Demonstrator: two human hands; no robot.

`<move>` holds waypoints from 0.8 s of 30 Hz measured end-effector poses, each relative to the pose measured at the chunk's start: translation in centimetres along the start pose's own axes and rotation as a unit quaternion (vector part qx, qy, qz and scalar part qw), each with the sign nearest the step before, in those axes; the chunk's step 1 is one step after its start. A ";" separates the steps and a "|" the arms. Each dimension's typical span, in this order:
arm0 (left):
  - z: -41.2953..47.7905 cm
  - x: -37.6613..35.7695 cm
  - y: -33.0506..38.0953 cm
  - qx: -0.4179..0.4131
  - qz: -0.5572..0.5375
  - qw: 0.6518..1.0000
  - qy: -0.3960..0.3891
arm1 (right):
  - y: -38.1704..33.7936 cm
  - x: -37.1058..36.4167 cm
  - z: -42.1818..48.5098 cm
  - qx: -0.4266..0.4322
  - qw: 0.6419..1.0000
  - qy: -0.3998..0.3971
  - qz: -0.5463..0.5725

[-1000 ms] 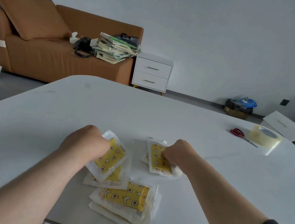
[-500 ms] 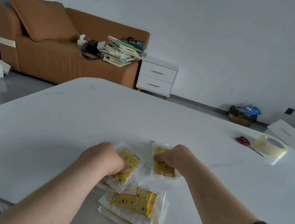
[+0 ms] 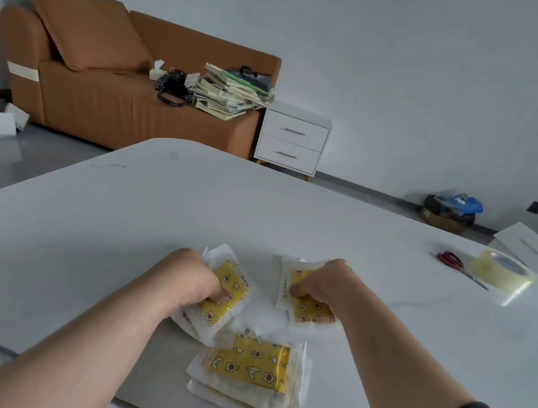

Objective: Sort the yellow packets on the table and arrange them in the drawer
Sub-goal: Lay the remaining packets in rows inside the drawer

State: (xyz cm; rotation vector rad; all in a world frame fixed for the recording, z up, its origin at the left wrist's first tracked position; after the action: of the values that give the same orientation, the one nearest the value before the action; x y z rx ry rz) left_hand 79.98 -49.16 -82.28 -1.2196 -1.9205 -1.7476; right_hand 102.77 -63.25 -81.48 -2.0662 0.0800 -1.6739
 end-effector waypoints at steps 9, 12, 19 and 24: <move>0.9 -0.7 -1.7 0.074 -0.294 0.951 -0.066 | 0.9 0.0 -0.4 -0.009 0.982 0.024 0.187; 1.7 -0.7 -2.5 0.111 -0.374 0.919 -0.058 | 1.6 0.0 -0.3 -0.030 0.952 0.030 0.303; 2.2 -0.3 -2.1 0.112 -0.495 0.858 -0.075 | 2.5 0.0 -0.7 -0.049 0.880 0.012 0.473; 2.0 -0.1 -1.4 0.109 -0.572 0.811 -0.057 | 3.0 -1.0 -1.9 -0.133 0.792 -0.080 0.590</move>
State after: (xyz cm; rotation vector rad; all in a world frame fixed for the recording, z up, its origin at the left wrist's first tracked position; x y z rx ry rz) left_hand 79.68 -47.26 -83.82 0.0681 -3.1497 -1.7413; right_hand 101.42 -66.14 -83.32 -1.6335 1.3095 -0.6895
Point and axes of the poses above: each hand's wrist, its own z-axis towards the middle knuckle, its own x-axis out of the back of the hand, y = z × x, the point moved 10 cm from there along z, towards the middle knuckle, and after that the axes turned 11 degrees about y, right-handed, at the moved point
